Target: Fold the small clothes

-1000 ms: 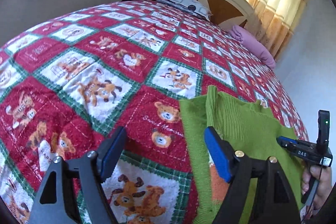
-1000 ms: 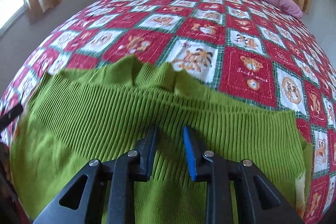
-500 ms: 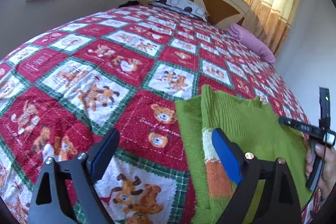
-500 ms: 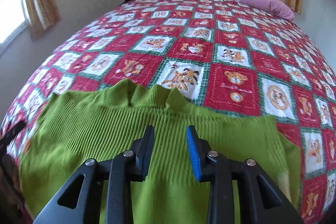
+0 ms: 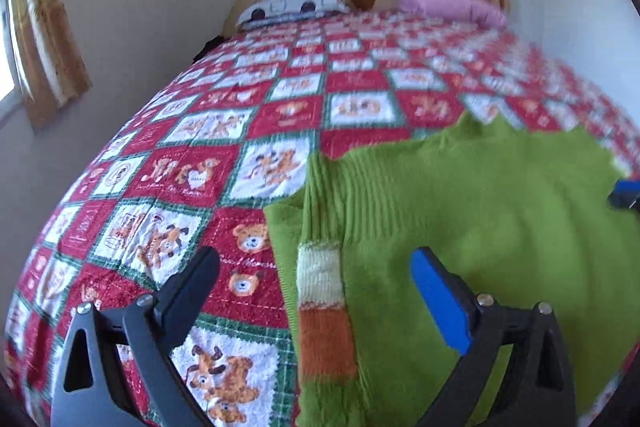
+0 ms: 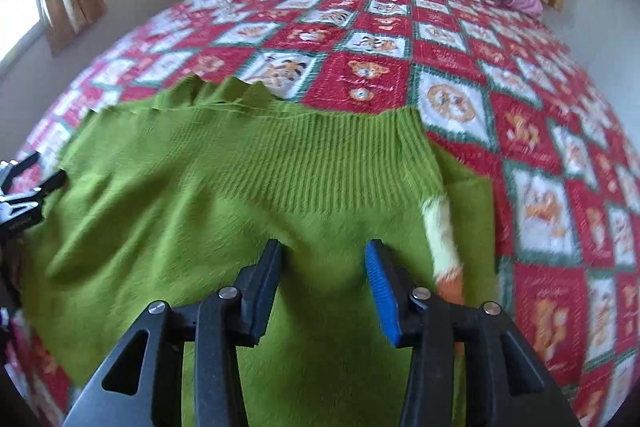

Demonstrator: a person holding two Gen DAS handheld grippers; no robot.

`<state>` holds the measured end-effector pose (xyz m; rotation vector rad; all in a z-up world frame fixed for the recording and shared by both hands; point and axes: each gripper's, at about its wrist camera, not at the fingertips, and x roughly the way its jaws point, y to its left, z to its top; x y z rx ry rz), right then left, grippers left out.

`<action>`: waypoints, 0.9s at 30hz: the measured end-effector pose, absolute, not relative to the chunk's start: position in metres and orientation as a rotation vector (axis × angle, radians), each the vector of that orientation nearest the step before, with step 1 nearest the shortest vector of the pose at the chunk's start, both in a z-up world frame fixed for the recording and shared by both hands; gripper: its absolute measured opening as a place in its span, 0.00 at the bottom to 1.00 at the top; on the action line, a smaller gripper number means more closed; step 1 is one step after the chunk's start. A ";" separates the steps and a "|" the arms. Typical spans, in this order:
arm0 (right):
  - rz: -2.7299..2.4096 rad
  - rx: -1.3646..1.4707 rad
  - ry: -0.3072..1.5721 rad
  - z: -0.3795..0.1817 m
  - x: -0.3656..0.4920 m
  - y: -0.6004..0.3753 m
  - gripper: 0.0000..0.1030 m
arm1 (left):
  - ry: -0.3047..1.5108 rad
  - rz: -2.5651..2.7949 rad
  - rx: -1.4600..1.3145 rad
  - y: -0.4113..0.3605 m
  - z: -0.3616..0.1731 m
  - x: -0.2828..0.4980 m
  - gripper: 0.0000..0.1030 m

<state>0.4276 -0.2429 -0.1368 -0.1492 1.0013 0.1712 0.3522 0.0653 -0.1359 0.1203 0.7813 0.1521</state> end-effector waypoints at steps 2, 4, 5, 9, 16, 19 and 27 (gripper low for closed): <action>0.136 -0.184 1.025 -0.139 0.443 -0.238 0.43 | 0.829 0.192 0.130 0.068 -0.147 0.362 0.97; 0.119 -0.169 1.031 -0.138 0.455 -0.240 0.43 | 0.840 0.186 0.104 0.074 -0.148 0.367 0.99; 0.098 -0.164 1.025 -0.135 0.460 -0.239 0.43 | 0.840 0.197 0.108 0.073 -0.148 0.368 1.00; 0.163 -0.166 0.961 -0.118 0.442 -0.210 0.43 | 0.806 0.209 0.098 0.071 -0.140 0.363 0.99; 0.289 -0.140 1.051 -0.146 0.465 -0.171 0.43 | 0.798 0.183 0.084 0.069 -0.140 0.361 1.00; 0.262 -0.074 1.046 -0.149 0.491 -0.181 0.42 | 0.804 0.181 0.062 0.072 -0.141 0.361 1.00; 0.212 0.002 0.957 -0.123 0.467 -0.195 0.43 | 0.757 0.160 0.005 0.085 -0.118 0.333 1.00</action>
